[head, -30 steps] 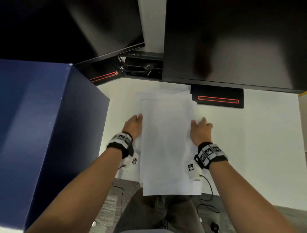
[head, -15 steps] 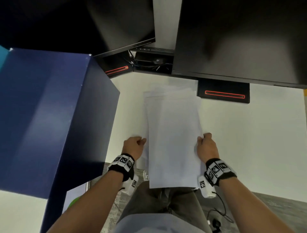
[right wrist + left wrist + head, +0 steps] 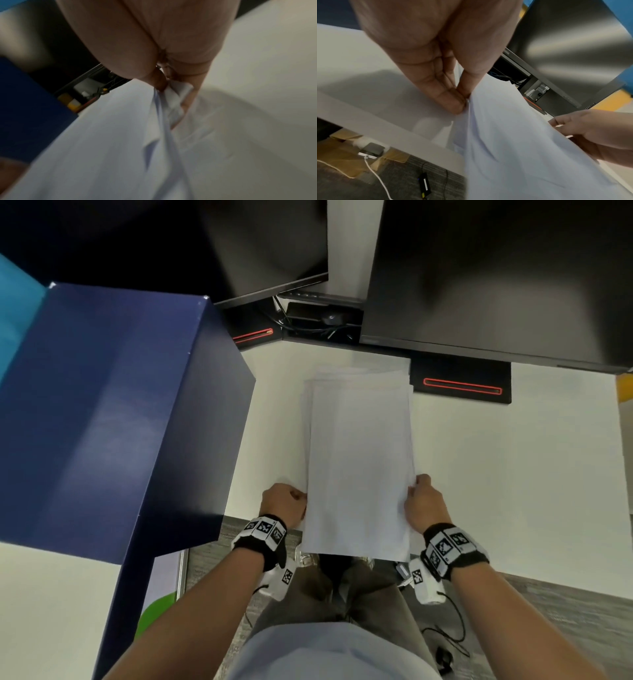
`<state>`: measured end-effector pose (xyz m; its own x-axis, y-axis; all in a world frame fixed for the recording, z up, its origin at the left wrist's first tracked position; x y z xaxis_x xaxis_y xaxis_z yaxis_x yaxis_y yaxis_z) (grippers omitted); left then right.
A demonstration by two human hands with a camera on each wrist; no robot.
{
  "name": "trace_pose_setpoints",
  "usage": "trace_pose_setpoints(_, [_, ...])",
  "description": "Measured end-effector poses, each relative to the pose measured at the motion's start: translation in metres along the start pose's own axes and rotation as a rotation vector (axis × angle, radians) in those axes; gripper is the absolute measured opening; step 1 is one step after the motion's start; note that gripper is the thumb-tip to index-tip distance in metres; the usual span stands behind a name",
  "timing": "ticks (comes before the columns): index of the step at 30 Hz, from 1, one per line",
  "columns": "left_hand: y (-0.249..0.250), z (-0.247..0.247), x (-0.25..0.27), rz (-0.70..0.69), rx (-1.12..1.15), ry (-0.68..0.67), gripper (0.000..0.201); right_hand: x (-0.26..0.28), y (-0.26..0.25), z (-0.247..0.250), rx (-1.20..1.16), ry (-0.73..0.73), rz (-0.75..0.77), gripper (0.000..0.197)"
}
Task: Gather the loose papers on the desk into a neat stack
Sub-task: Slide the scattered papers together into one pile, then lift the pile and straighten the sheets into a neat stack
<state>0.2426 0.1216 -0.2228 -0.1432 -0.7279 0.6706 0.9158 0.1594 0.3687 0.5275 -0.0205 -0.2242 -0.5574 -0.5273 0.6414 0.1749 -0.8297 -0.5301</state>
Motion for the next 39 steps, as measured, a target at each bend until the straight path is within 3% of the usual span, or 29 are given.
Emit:
trace_pose_setpoints(3, [-0.002,-0.001,0.004,0.017,-0.040,0.009,0.022,0.001,0.002,0.007,-0.046,0.031,-0.020,0.033])
trace_pose_setpoints(6, [-0.008,0.007,0.002,0.016,-0.030,0.032,0.023,-0.001,0.010,0.026,0.086,0.102,0.000,0.030])
trace_pose_setpoints(10, [0.002,-0.004,0.004,-0.027,-0.032,-0.024,0.027,0.001,0.020,0.003,0.316,-0.055,0.018,0.022])
trace_pose_setpoints(13, [0.004,-0.001,-0.001,-0.014,-0.108,-0.068,0.028,-0.002,0.018,0.009,0.346,-0.071,0.014,0.021])
trace_pose_setpoints(16, [0.009,0.038,-0.020,0.029,-0.077,0.082,0.021,-0.020,0.011,0.045,0.196,0.056,-0.017,0.027])
trace_pose_setpoints(17, [0.015,0.050,-0.027,0.048,-0.030,0.140,0.025,-0.027,0.005,0.057,0.110,0.120,-0.014,0.032])
trace_pose_setpoints(19, [0.032,0.056,-0.043,0.074,0.098,0.171,0.056,-0.042,-0.014,0.067,-0.020,0.200,0.008,0.054])
trace_pose_setpoints(22, [0.073,0.039,-0.066,0.045,0.187,0.131,0.101,-0.062,-0.049,0.042,-0.069,0.178,0.000,0.090])
trace_pose_setpoints(24, [0.097,0.024,-0.075,0.030,0.168,0.092,0.112,-0.072,-0.070,0.018,-0.123,0.131,-0.015,0.100])
trace_pose_setpoints(26, [0.109,0.017,-0.082,0.036,0.156,0.062,0.100,-0.078,-0.081,0.005,-0.231,0.085,-0.090,0.096])
trace_pose_setpoints(29, [0.097,0.015,-0.094,0.078,0.309,-0.056,0.067,-0.085,-0.080,0.002,-0.343,-0.027,-0.167,0.064])
trace_pose_setpoints(30, [0.088,0.013,-0.094,0.085,0.414,-0.134,0.062,-0.084,-0.079,0.003,-0.381,-0.067,-0.151,0.053])
trace_pose_setpoints(33, [0.076,0.012,-0.074,0.030,0.627,-0.305,0.066,-0.068,-0.075,0.008,-0.525,-0.155,-0.061,0.052])
trace_pose_setpoints(36, [0.091,0.037,-0.037,-0.116,0.769,-0.257,0.051,-0.033,-0.088,0.020,-0.705,-0.228,0.071,0.054])
trace_pose_setpoints(39, [0.128,0.090,0.004,-0.363,0.748,-0.079,0.032,0.005,-0.124,0.067,-0.796,-0.145,0.304,0.044])
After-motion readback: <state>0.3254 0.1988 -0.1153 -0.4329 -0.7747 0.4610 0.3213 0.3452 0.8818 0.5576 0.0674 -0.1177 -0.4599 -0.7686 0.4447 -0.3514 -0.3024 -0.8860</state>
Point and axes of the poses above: each hand's wrist, its own x-axis away from the middle knuckle, its own z-axis out of the back of the hand, y = z × x, the point moved 10 cm from there along -x, towards the middle knuckle, and after that the axes turned 8 degrees about -x, right-handed, at the moved point
